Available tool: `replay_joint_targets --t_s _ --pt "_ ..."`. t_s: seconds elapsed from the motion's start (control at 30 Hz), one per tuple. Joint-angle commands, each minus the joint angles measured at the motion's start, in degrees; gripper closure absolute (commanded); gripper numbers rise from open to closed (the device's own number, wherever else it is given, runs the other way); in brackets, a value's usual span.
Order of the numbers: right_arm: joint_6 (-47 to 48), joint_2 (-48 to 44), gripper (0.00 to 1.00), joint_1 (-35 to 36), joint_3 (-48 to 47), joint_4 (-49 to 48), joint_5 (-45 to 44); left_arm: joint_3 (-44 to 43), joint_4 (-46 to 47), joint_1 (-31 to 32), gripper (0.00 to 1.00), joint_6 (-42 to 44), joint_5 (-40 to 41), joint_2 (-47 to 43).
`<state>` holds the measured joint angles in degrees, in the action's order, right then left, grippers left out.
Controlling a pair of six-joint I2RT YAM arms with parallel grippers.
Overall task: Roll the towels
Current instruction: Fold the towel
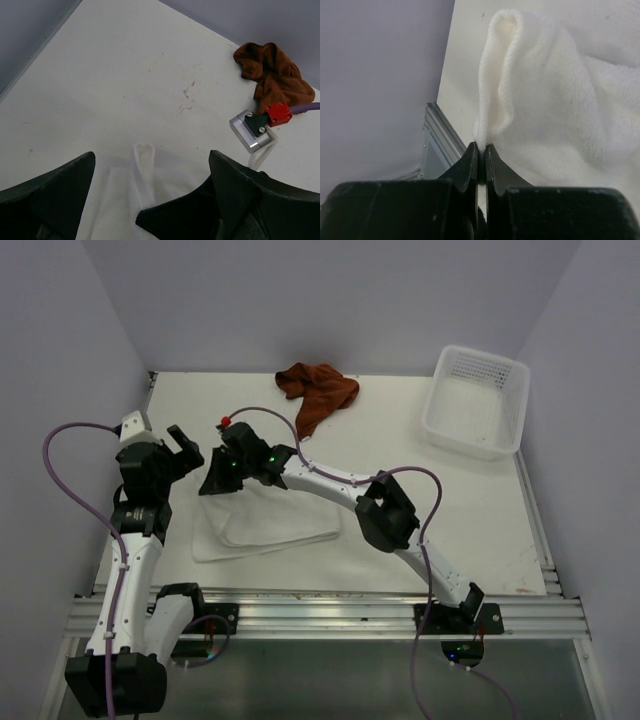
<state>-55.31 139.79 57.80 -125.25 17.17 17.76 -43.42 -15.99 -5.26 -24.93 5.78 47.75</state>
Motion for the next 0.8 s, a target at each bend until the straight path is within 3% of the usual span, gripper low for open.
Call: replay_joint_targets --t_s 0.0,0.1,0.13,0.17,0.3,0.43,0.77 --pt "-1.38 1.19 0.96 0.82 -2.81 -5.21 2.45 -0.97 0.34 -0.46 0.0 -0.56 0.28 -1.07" --pt "-1.38 1.19 0.61 1.09 -2.54 -6.62 3.68 -0.79 0.52 -0.46 0.0 -0.56 0.63 -1.6" --pt "-1.47 0.58 0.45 1.0 -2.19 -6.8 3.6 -0.79 0.52 -0.46 0.0 -0.56 0.63 -1.6" --pt "-1.12 -0.03 0.41 1.0 -1.15 -6.8 3.16 -0.79 0.43 -0.54 0.01 -0.56 0.72 -1.52" --pt "-0.24 -4.08 0.36 -0.05 3.07 -6.8 2.28 -0.97 0.26 -0.46 0.0 -0.47 1.25 -1.43" --pt "0.55 -9.08 0.39 -1.72 8.69 -7.41 2.37 -0.88 0.26 -0.54 0.0 -0.3 1.51 -1.43" --pt "8.35 -29.73 0.43 -7.96 35.04 -6.11 -0.96 -0.62 0.78 -0.46 0.0 -0.03 -0.33 -0.11"
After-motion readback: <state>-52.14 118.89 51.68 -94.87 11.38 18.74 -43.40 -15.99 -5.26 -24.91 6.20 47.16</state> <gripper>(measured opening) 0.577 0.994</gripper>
